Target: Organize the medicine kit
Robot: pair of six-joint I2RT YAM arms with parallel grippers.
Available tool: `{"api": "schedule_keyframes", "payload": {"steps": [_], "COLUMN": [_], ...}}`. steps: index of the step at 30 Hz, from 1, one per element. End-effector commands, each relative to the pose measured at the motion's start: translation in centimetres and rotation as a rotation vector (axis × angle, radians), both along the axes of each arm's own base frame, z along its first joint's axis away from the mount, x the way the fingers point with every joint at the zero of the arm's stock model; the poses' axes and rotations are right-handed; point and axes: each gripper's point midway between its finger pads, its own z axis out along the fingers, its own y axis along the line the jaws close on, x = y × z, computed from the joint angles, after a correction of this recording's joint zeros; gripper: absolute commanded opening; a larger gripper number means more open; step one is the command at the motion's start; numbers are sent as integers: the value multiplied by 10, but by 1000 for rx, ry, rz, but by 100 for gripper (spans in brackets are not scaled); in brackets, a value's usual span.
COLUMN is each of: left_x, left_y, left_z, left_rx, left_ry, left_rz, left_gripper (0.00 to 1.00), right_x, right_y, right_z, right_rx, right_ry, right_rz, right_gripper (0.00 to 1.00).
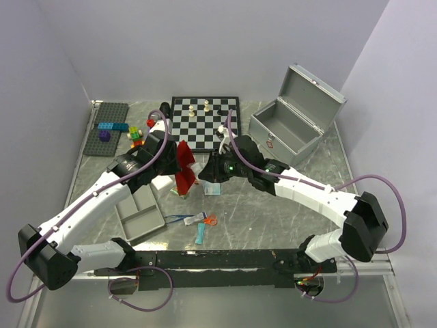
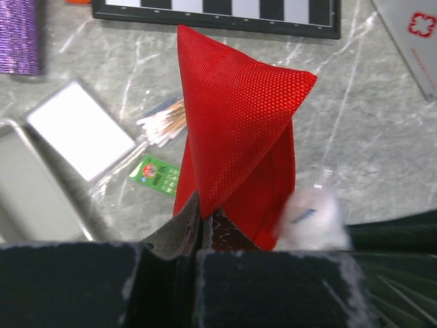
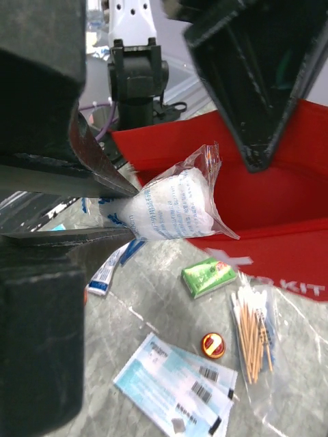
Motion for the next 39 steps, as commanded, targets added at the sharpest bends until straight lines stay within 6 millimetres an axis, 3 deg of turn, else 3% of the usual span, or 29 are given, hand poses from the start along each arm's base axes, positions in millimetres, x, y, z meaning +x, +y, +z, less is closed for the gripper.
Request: {"api": "schedule_keyframes", "payload": {"steps": [1,11,20,25,34,39], "left_x": [7,11,4,-1,-8,-12], "left_y": [-17,-22,-29,-37,-48,-53], "left_z": [26,13,20,18,12,13], "left_rx": [-94,-67,-104,-133,-147,-156], "left_ry": [-62,-42,-61,-61,-41,-47], "left_rz": [-3,43,22,-22,-74,-91], "left_gripper": [1,1,1,1,1,1], "right_x": [7,17,35,45,67,73], "right_y": [17,26,23,24,32,40], "right_z": [28,30,4,-1,10,3], "right_rx": [93,136,62,64,94,79], "right_ry": [-2,85,190,219,210,230], "right_rz": [14,-12,-97,-135,-202,-193], "right_gripper": [22,21,20,20,21,22]}}
